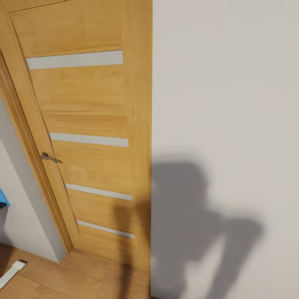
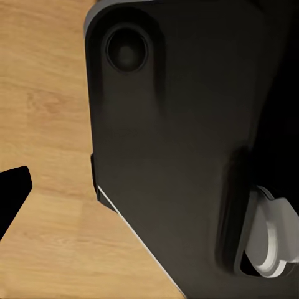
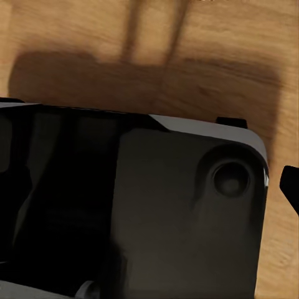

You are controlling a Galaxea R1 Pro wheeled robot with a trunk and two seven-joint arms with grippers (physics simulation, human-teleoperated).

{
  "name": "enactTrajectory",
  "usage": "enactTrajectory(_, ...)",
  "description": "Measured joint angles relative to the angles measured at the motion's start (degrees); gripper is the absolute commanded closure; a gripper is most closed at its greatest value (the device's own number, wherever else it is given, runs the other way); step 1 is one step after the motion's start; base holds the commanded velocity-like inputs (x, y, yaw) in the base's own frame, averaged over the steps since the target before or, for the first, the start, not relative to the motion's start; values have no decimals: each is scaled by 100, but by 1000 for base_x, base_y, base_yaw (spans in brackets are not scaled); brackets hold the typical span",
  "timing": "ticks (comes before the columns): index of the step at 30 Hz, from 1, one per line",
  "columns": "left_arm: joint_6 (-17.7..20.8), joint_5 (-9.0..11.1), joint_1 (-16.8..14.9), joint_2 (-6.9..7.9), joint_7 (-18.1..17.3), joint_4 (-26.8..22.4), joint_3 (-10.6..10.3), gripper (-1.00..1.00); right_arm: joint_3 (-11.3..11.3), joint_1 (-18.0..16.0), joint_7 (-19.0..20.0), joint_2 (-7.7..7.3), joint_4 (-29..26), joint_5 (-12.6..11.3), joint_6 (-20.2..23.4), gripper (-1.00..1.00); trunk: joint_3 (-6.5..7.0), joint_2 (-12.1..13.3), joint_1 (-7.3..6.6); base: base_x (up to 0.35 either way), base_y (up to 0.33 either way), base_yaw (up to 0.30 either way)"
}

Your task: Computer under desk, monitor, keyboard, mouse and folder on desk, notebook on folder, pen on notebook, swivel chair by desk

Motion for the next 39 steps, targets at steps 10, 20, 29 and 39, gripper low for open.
enactTrajectory(10,-7,86,-1,0,1,-6,22,-100,12,-1,-44,28,-8,9,-15,-100,180,402,-220,0,0,215)
enactTrajectory(20,-13,204,-1,0,3,-19,25,-100,28,-1,-914,125,-14,22,-18,-100,356,804,-440,0,0,267)
enactTrajectory(29,-16,221,-1,0,4,-49,63,-100,38,-2,-1228,184,-127,25,-23,-100,487,1165,-637,0,0,267)
enactTrajectory(39,-16,460,-1,1,2,-282,386,-100,33,-2,-1258,181,-373,25,-23,-100,622,1567,-858,0,0,259)
